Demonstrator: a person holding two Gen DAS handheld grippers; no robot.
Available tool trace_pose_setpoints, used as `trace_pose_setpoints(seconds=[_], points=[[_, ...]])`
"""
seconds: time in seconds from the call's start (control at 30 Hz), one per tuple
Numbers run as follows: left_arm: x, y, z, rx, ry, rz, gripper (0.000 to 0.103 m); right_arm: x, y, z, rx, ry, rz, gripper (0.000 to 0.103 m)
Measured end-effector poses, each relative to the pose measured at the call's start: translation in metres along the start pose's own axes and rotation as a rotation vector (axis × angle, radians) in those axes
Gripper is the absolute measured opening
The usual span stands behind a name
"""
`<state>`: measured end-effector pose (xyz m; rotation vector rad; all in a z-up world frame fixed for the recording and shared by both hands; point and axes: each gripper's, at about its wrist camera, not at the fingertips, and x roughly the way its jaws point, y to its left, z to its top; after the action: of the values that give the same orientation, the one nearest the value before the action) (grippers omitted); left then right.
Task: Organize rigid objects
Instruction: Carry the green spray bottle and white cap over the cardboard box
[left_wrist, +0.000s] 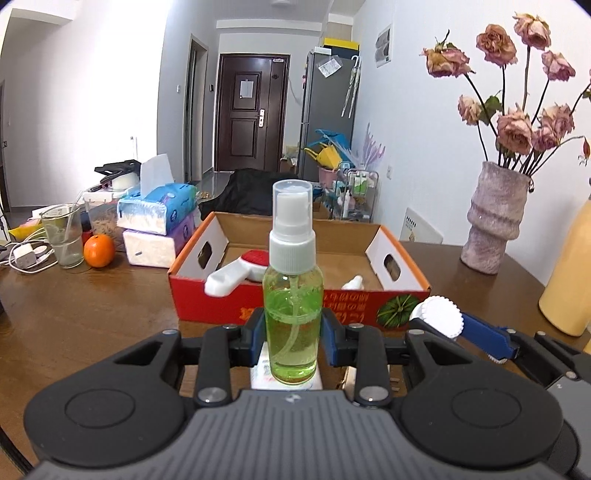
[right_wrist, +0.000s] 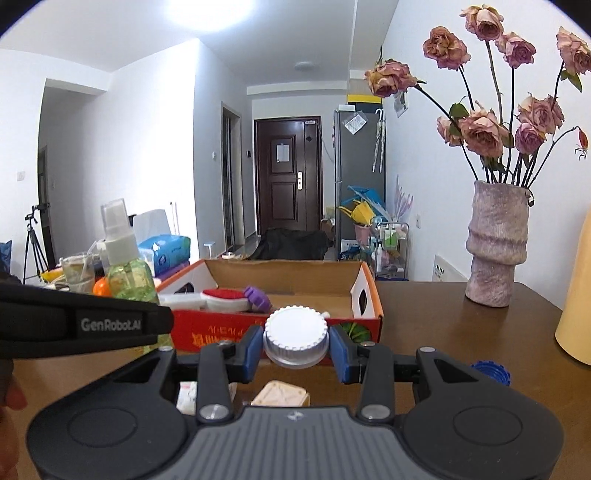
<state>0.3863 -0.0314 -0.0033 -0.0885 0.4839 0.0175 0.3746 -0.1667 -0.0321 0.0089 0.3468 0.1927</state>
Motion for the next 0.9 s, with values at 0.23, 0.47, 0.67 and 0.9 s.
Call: trace_pose_setpoints(seconds=[0.23, 0.47, 0.67, 0.9], points=[[0.015, 0.001, 0.011, -0.016, -0.007, 0.003, 0.032, 0.017, -0.005, 0.010, 0.021, -0.023, -0.010, 0.039], [0.035, 0.006, 0.023, -0.037, -0.008, 0.015, 0.032, 0.038, -0.012, 0.017, 0.036, -0.020, -0.008, 0.038], [0.050, 0.005, 0.032, -0.044, -0.015, 0.017, 0.032, 0.056, -0.015, 0.020, 0.031, -0.011, -0.006, 0.039], [0.076, 0.006, 0.045, -0.041, -0.017, 0.027, 0.032, 0.079, -0.018, 0.029, 0.030, -0.015, -0.003, 0.038]])
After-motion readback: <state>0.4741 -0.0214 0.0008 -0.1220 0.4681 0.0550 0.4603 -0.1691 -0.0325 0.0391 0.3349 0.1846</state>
